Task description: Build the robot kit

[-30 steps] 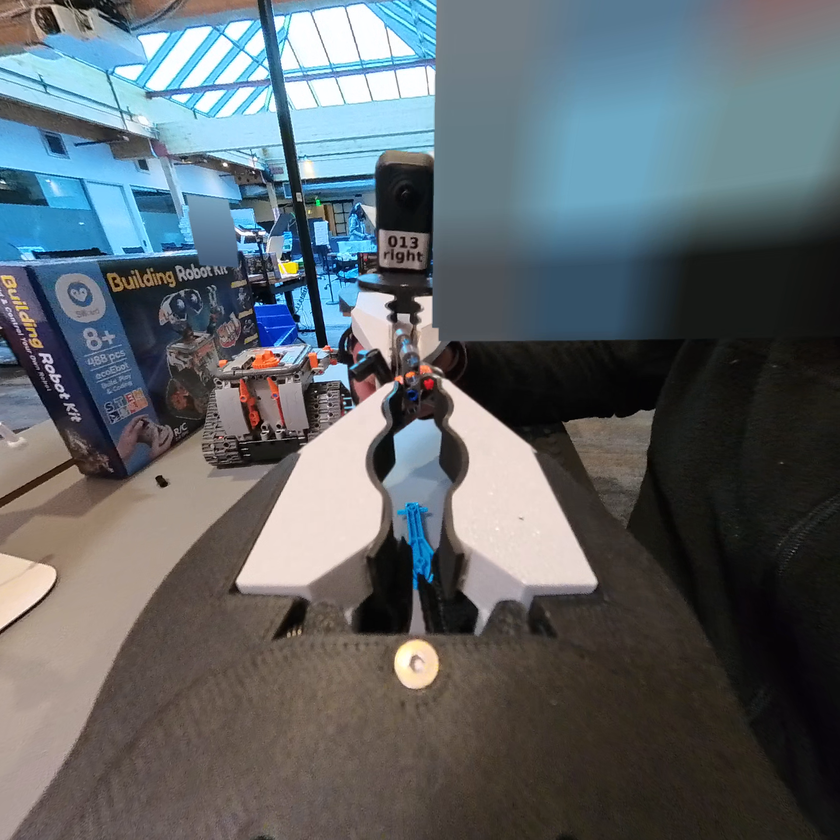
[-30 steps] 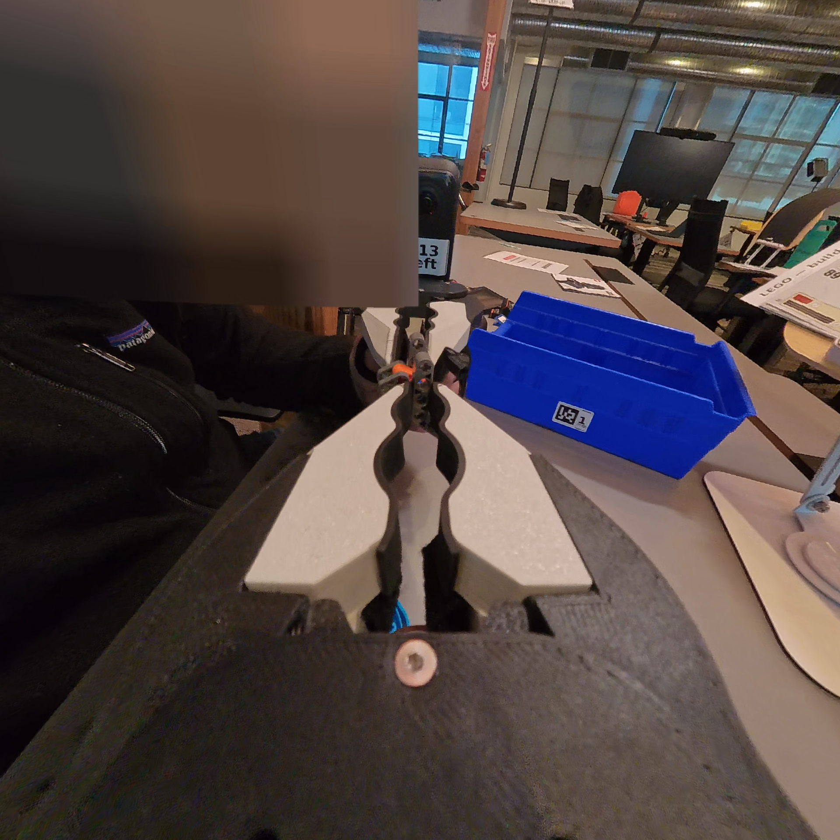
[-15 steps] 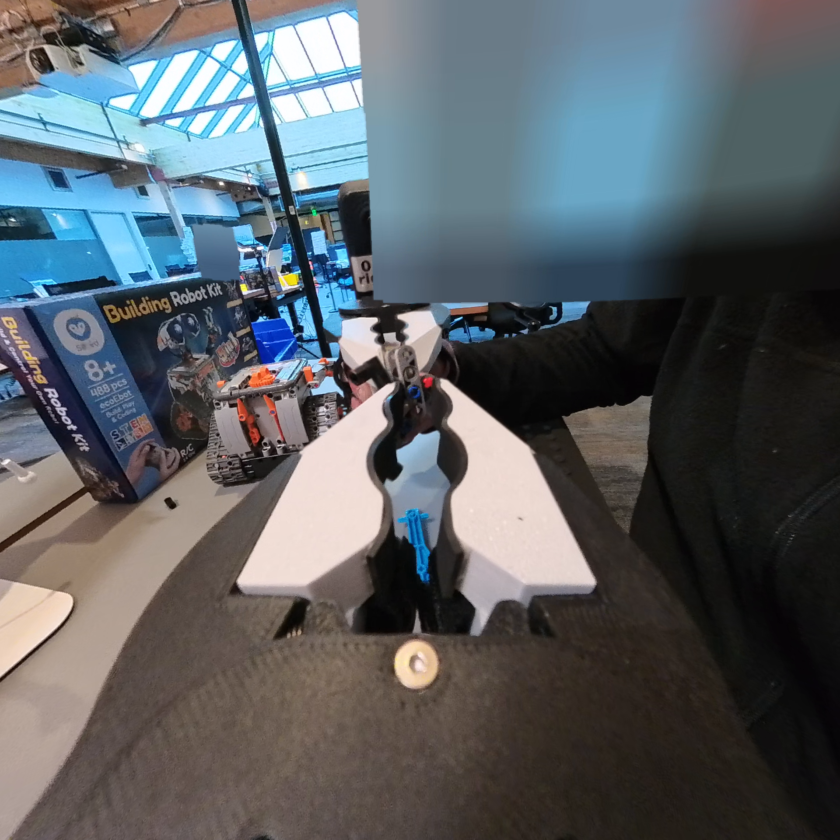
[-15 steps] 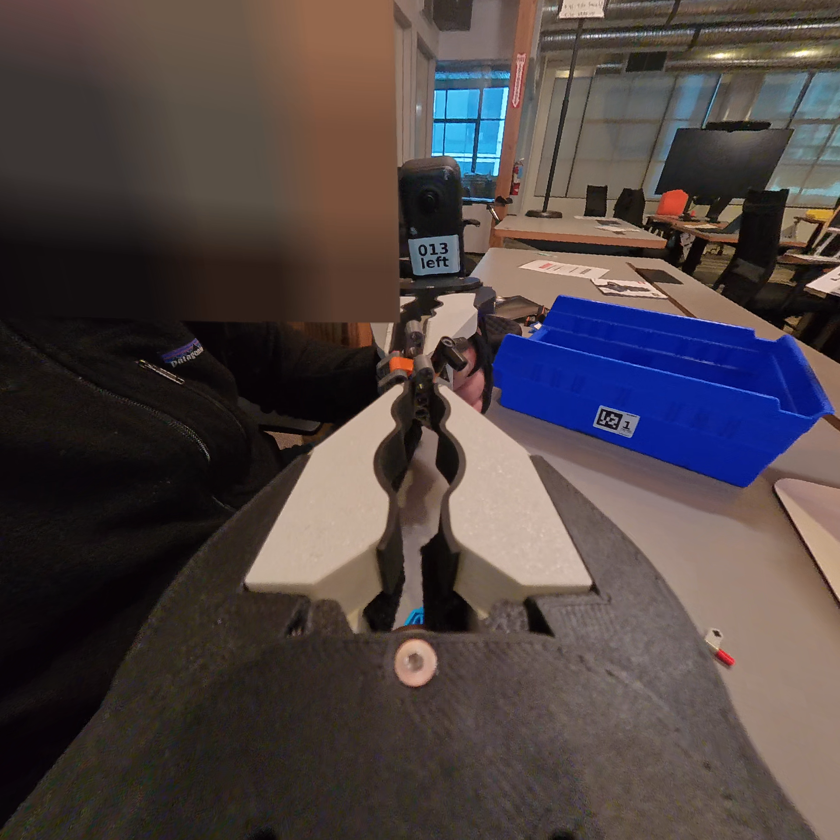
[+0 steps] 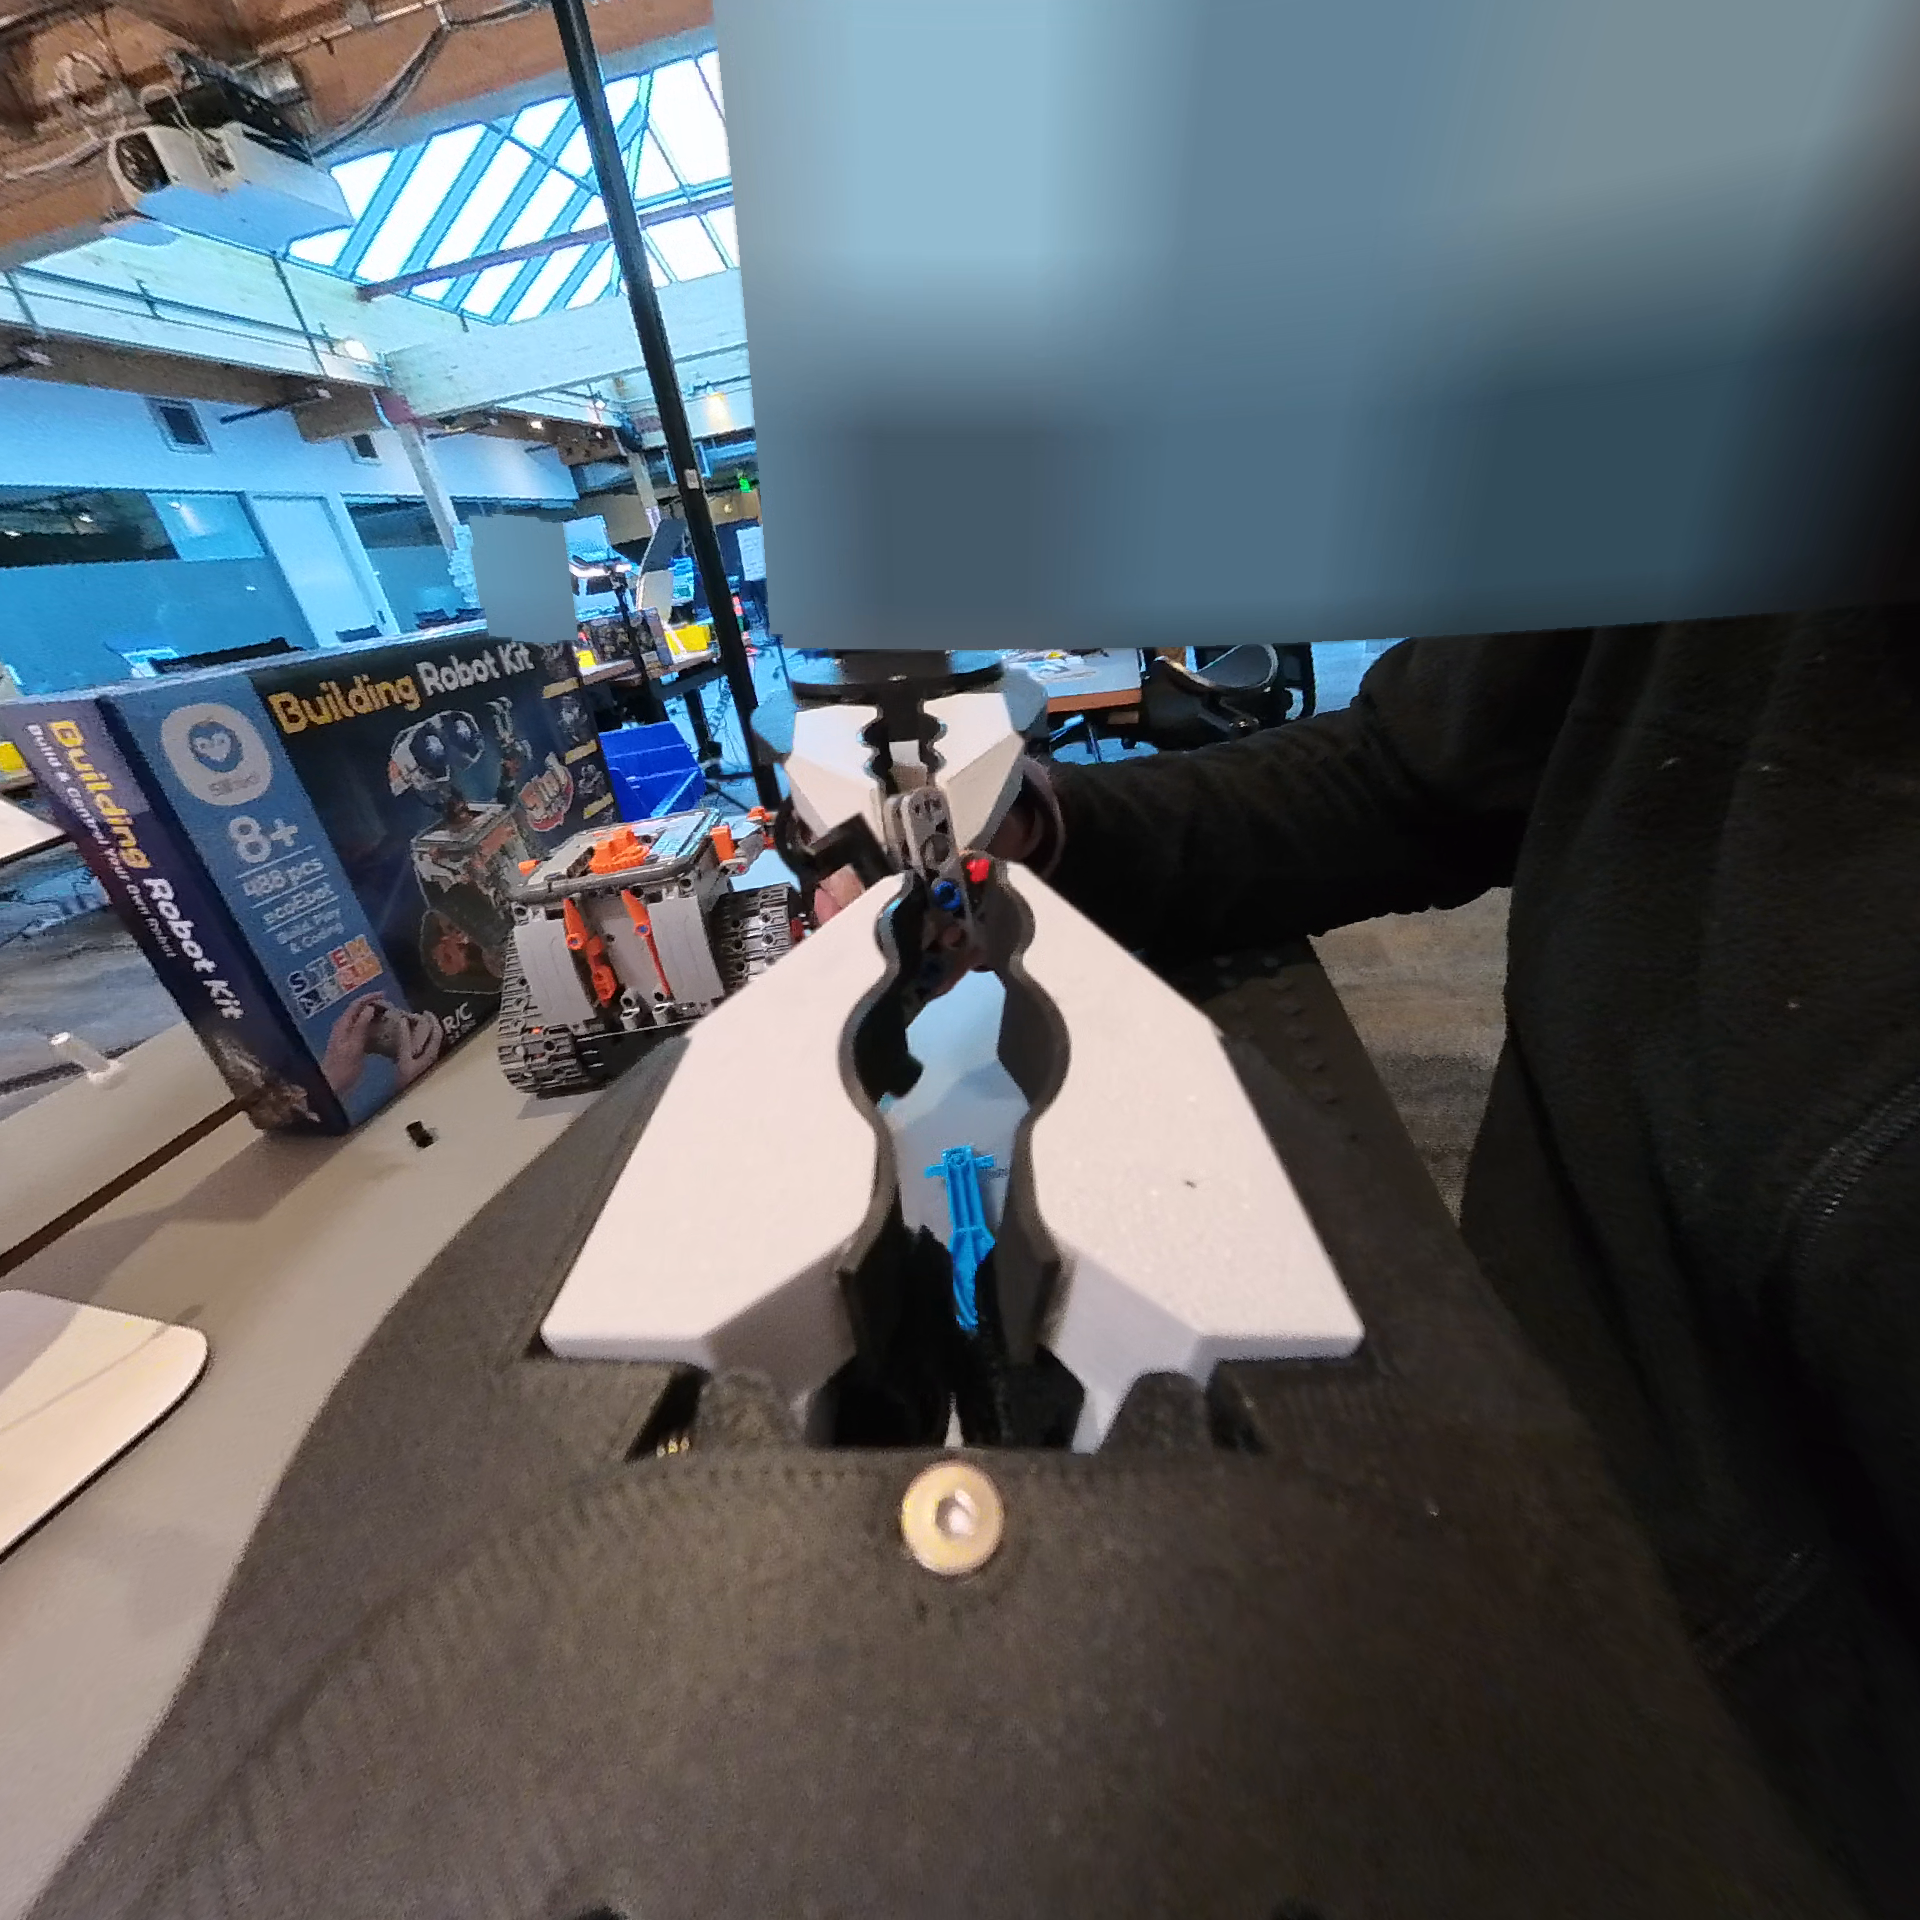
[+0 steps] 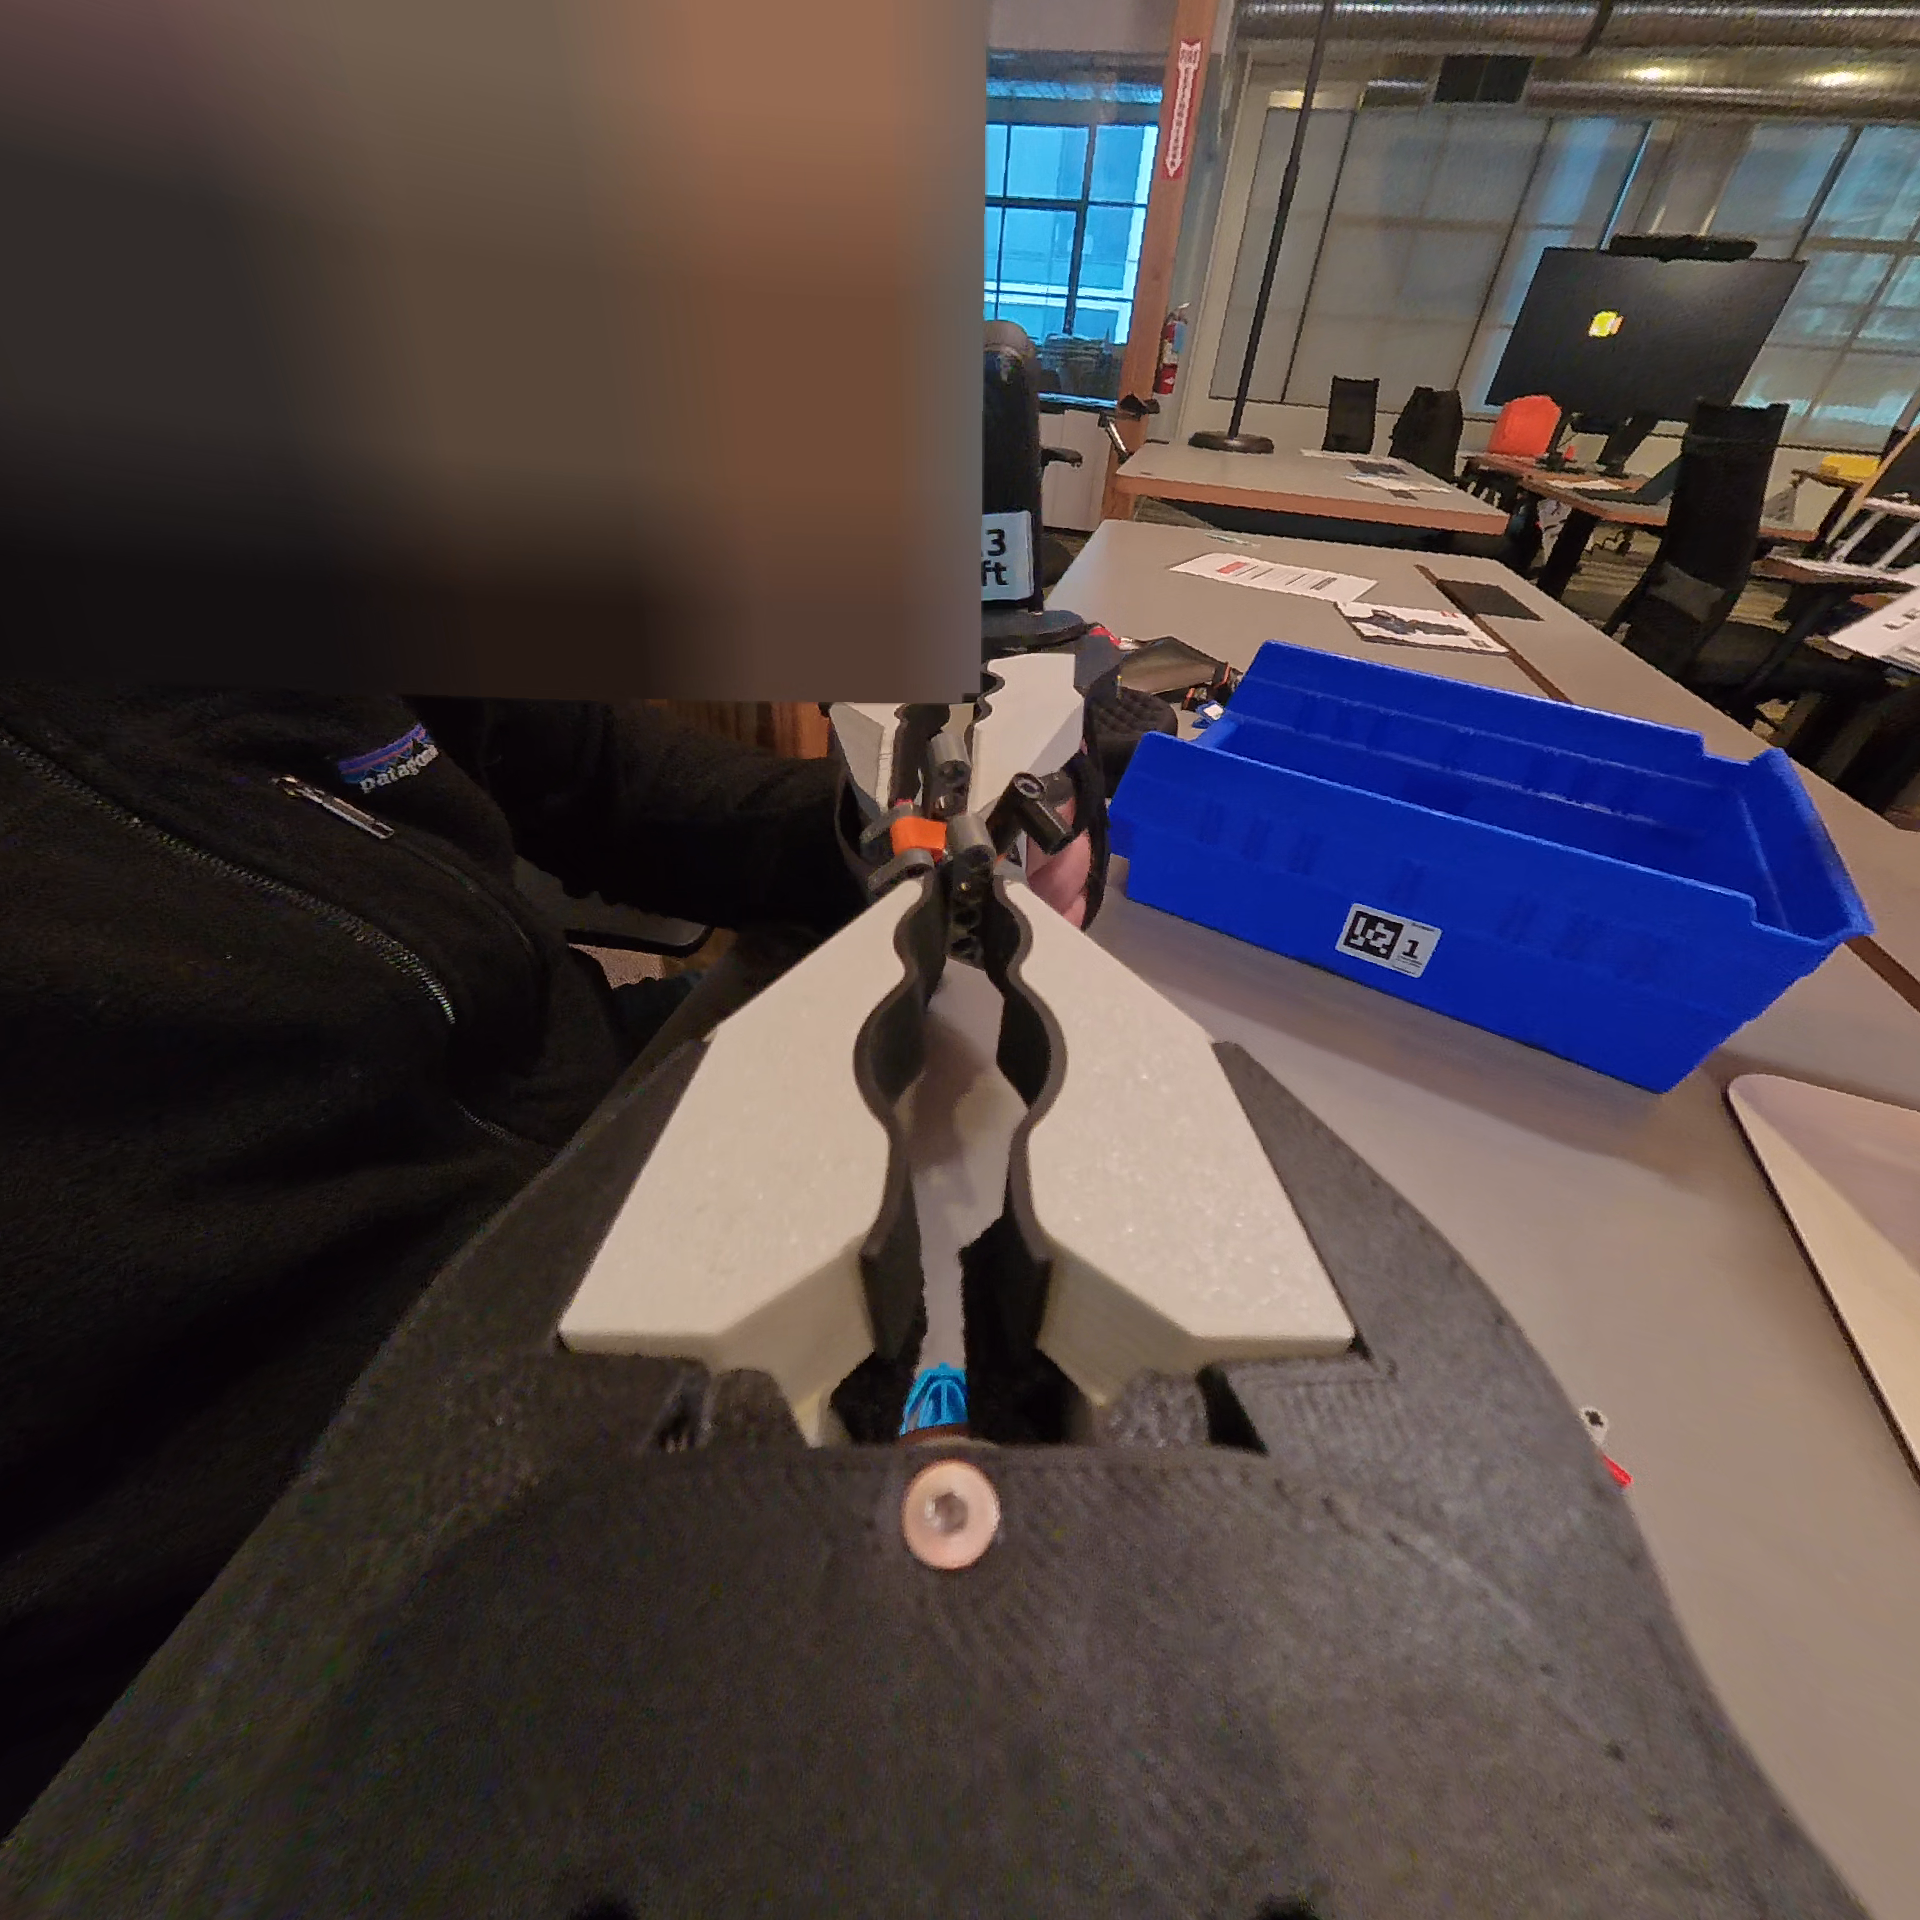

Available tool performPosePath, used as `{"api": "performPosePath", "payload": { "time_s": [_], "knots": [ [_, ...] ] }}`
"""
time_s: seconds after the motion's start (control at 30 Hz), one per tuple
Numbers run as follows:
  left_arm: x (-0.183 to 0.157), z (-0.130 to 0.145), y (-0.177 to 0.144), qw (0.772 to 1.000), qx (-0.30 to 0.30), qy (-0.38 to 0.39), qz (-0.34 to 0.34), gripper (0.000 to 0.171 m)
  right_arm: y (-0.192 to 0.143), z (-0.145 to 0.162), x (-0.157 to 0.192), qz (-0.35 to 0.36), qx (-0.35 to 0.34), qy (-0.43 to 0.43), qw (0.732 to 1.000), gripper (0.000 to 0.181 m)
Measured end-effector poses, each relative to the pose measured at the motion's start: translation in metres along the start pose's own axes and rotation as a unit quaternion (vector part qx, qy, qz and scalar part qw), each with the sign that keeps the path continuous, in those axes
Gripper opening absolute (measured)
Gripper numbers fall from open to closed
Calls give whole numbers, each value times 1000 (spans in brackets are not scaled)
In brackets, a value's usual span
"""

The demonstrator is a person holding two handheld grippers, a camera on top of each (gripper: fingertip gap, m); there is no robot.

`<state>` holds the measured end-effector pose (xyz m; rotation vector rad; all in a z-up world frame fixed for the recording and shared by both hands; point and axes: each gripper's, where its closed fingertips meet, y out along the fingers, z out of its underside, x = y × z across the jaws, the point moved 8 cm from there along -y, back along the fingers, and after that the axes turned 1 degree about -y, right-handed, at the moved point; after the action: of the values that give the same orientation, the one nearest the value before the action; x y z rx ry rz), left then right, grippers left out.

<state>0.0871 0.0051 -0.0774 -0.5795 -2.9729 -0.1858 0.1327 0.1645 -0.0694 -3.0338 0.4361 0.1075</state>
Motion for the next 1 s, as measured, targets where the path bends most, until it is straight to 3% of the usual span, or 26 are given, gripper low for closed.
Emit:
{"api": "performPosePath", "payload": {
  "time_s": [0.2, 0.3, 0.33, 0.4, 0.53, 0.7, 1.0],
  "knots": [
    [8, 3, -2, 1000, -1, -18, -5, 10, 1, 1, -6, 30, 9, 6, 999, 6],
    [16, 3, -3, 998, 1, -20, -52, 12, -4, -3, -16, 67, -24, 43, 997, 5],
    [18, 3, -4, 997, 7, -9, -71, 17, -6, -3, -21, 83, -41, 66, 994, 5],
    [20, 5, -3, 990, 33, 33, -130, 44, -9, -2, -27, 98, -69, 113, 986, 5],
    [17, 6, 8, 961, 93, 131, -226, 56, -2, 0, -30, 126, -95, 162, 974, 5],
    [16, 5, 22, 909, 158, 225, -313, 45, 5, 4, -31, 145, -126, 204, 960, 5],
    [23, -2, 22, 890, 172, 235, -350, 34, 16, 5, -26, 156, -133, 209, 956, 5]
  ]
}}
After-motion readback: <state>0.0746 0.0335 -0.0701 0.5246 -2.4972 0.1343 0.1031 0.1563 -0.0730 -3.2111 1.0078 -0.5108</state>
